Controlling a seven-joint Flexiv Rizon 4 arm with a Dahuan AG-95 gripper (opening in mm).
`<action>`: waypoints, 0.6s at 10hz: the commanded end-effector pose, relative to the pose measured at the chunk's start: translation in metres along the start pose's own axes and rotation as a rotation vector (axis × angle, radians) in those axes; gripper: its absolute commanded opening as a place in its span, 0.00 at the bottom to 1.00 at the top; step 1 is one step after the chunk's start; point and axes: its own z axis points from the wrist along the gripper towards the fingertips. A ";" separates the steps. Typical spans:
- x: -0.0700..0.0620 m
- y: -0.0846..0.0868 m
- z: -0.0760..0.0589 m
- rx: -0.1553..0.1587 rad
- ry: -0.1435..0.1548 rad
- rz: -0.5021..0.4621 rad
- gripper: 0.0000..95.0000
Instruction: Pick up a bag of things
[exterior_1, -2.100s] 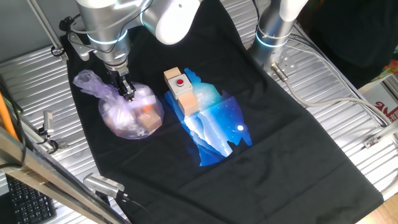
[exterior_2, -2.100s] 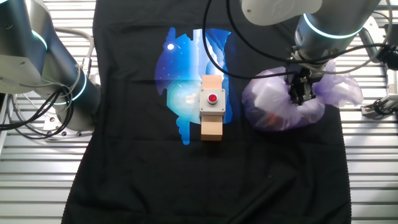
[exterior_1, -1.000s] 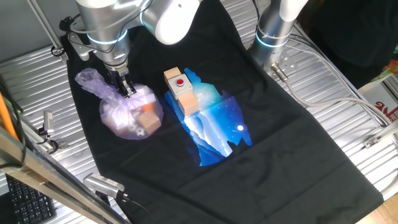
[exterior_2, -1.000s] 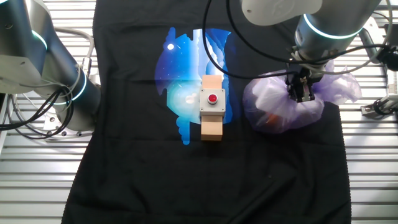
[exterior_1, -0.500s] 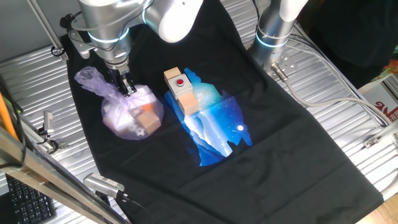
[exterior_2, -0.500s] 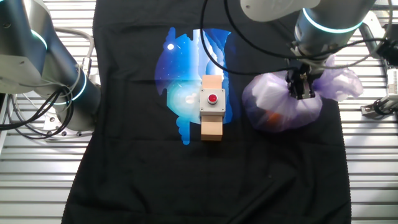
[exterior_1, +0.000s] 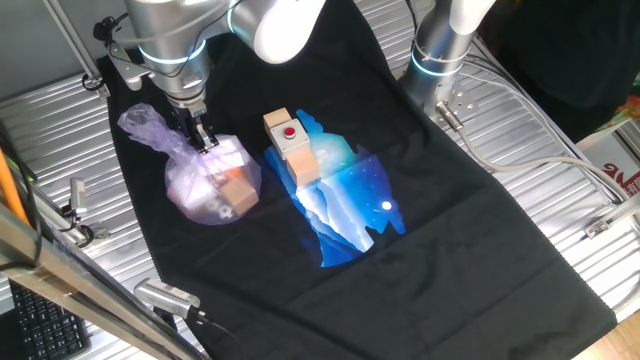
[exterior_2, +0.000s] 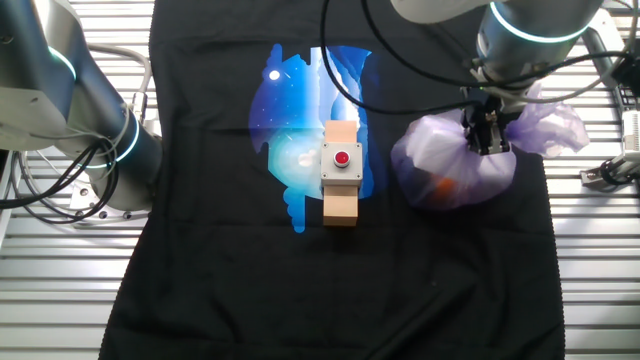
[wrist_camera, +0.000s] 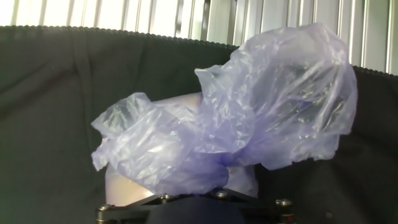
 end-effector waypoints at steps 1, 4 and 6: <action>0.000 0.000 -0.001 -0.001 -0.001 0.001 0.00; 0.000 0.001 -0.006 -0.001 0.003 0.005 0.00; 0.000 0.002 -0.007 -0.002 0.001 0.006 0.00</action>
